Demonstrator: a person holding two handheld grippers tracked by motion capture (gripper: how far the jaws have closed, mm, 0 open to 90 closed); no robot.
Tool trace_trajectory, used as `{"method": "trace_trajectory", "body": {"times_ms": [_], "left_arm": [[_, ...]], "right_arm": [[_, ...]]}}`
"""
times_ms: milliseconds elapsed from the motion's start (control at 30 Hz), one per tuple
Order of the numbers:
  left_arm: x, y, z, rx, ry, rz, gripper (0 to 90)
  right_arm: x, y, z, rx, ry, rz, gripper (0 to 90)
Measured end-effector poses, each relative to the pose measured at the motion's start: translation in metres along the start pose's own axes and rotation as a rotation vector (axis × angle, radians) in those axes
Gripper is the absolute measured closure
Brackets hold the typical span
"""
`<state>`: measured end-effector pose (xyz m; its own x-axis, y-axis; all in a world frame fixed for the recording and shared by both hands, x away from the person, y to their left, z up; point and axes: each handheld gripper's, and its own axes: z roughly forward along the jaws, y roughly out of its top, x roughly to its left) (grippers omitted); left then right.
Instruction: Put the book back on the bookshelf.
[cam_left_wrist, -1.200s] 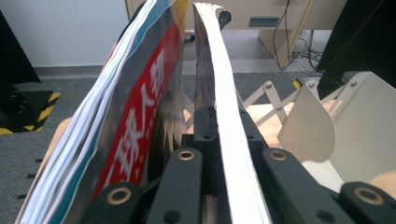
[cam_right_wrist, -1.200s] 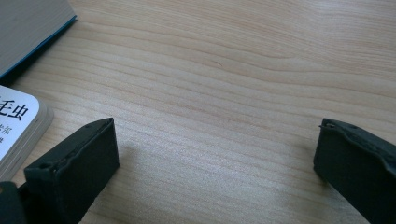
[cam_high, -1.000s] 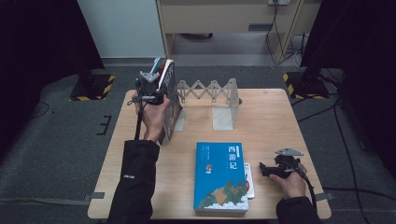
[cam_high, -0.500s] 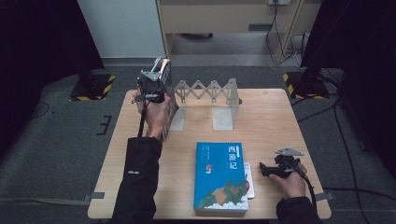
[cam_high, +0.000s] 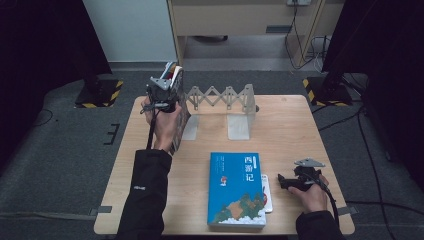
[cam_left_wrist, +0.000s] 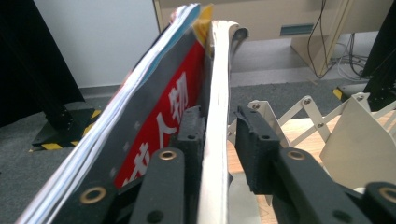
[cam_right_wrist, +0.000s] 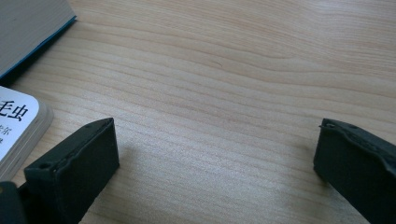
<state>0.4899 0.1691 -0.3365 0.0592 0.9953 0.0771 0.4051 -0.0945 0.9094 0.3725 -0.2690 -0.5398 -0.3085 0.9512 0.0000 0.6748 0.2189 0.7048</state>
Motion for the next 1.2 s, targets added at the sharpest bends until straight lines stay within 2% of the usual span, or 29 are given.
{"method": "trace_trajectory", "body": {"times_ms": [167, 233, 333, 467, 500, 600, 633, 667, 767, 800, 867, 1033, 1100, 1200], "left_arm": [[0.005, -0.004, -0.011, -0.031, -0.049, -0.029, 63.7], [0.007, -0.006, -0.017, -0.049, -0.068, -0.030, 62.1], [0.008, -0.009, -0.021, -0.063, -0.075, -0.029, 60.8], [0.009, -0.014, -0.029, -0.082, -0.109, -0.044, 58.9], [0.010, -0.015, -0.034, -0.092, -0.134, -0.056, 57.1], [0.012, -0.017, -0.039, -0.104, -0.150, -0.063, 55.3], [0.015, -0.018, -0.045, -0.122, -0.175, -0.087, 52.7], [0.015, -0.018, -0.045, -0.122, -0.175, -0.087, 51.7], [0.024, -0.021, -0.055, -0.166, -0.218, -0.120, 49.3], [0.024, -0.021, -0.055, -0.166, -0.218, -0.120, 48.1], [0.031, -0.025, -0.060, -0.197, -0.253, -0.141, 46.4], [0.037, -0.031, -0.069, -0.214, -0.288, -0.148, 43.4], [0.041, -0.036, -0.074, -0.227, -0.315, -0.154, 42.5], [0.042, -0.039, -0.078, -0.233, -0.323, -0.151, 41.7]], "right_arm": [[0.000, 0.000, 0.000, -0.001, -0.001, 0.003, 0.2], [0.000, 0.000, 0.000, -0.001, -0.001, 0.003, 0.2], [0.000, 0.000, 0.000, -0.001, -0.001, 0.003, 0.2], [0.000, 0.000, 0.000, 0.000, 0.000, 0.000, 0.2], [0.000, 0.000, 0.000, 0.000, 0.000, 0.000, 0.2], [0.000, 0.000, 0.000, 0.000, 0.000, 0.000, 0.2], [0.000, 0.000, 0.000, -0.001, -0.001, 0.003, 0.2], [0.000, 0.000, 0.000, -0.001, -0.001, 0.003, 0.2], [0.000, 0.000, 0.000, -0.001, -0.001, 0.003, 0.2], [0.000, 0.000, 0.000, -0.001, -0.001, 0.003, 0.2], [0.000, 0.000, 0.000, 0.001, 0.001, 0.002, 0.2], [0.000, 0.000, 0.000, 0.000, 0.000, 0.005, 0.2], [0.000, 0.000, 0.000, 0.000, 0.000, 0.000, 0.2], [0.000, 0.000, 0.000, 0.001, 0.001, 0.002, 0.2]]}}
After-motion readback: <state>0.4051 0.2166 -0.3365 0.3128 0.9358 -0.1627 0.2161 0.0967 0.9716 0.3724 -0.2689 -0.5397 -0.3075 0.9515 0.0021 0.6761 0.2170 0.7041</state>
